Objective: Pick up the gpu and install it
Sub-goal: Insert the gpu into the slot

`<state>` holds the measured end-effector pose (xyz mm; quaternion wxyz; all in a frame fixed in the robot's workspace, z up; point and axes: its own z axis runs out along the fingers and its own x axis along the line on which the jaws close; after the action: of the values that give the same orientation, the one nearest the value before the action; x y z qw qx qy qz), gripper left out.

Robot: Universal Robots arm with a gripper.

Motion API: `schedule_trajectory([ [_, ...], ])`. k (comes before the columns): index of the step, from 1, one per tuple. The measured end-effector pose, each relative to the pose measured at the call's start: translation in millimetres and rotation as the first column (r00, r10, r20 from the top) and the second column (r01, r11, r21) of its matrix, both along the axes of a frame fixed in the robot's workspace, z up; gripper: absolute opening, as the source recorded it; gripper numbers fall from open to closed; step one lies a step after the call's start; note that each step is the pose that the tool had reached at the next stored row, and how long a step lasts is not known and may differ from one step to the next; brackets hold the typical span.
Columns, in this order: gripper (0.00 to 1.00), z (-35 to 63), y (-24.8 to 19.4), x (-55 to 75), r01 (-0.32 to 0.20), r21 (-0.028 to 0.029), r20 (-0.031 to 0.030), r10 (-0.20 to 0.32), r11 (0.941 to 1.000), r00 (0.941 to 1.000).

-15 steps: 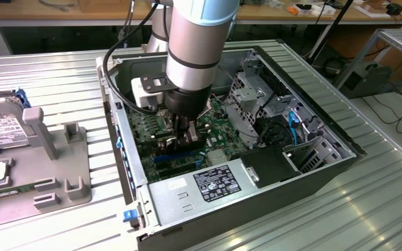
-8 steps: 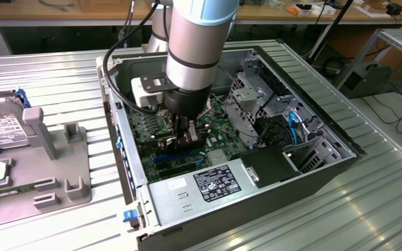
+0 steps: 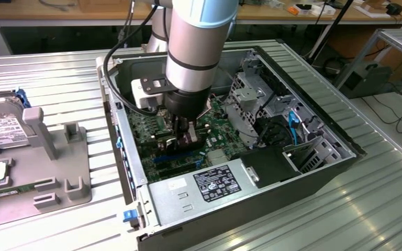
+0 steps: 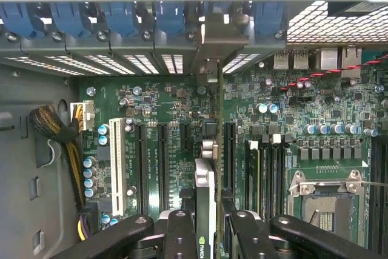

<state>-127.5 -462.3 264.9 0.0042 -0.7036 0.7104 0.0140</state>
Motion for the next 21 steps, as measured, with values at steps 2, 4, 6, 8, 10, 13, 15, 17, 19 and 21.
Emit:
schedule_trajectory([
  [2,0.27,-1.2,0.1,0.0,0.0,-0.0001,0.0,0.0,1.0,1.0],
  [4,0.27,-1.7,0.1,0.0,0.0,0.0,0.0001,0.0,1.0,1.0],
  [6,0.27,-2.9,0.2,0.0,0.0,0.0006,0.0002,0.0,1.0,1.0],
  [8,0.27,-3.8,0.2,0.0,0.0,0.0003,0.0001,0.0,1.0,1.0],
  [10,0.27,-4.4,0.2,0.0,0.0,0.0001,0.0,0.0,1.0,1.0],
  [13,0.27,-4.8,0.2,0.0,0.0,0.0003,0.0001,0.0,1.0,1.0],
  [15,0.27,-4.8,0.2,0.0,0.0,0.0002,0.0,0.0,1.0,1.0],
  [17,0.27,-4.9,0.2,0.0,0.0,0.0003,0.0001,0.0,1.0,1.0],
  [19,0.27,-4.9,0.2,0.0,0.0,0.0003,0.0,0.0,1.0,1.0],
  [21,0.27,-5.0,0.2,0.0,0.0,0.0004,0.0001,0.0,1.0,1.0],
])
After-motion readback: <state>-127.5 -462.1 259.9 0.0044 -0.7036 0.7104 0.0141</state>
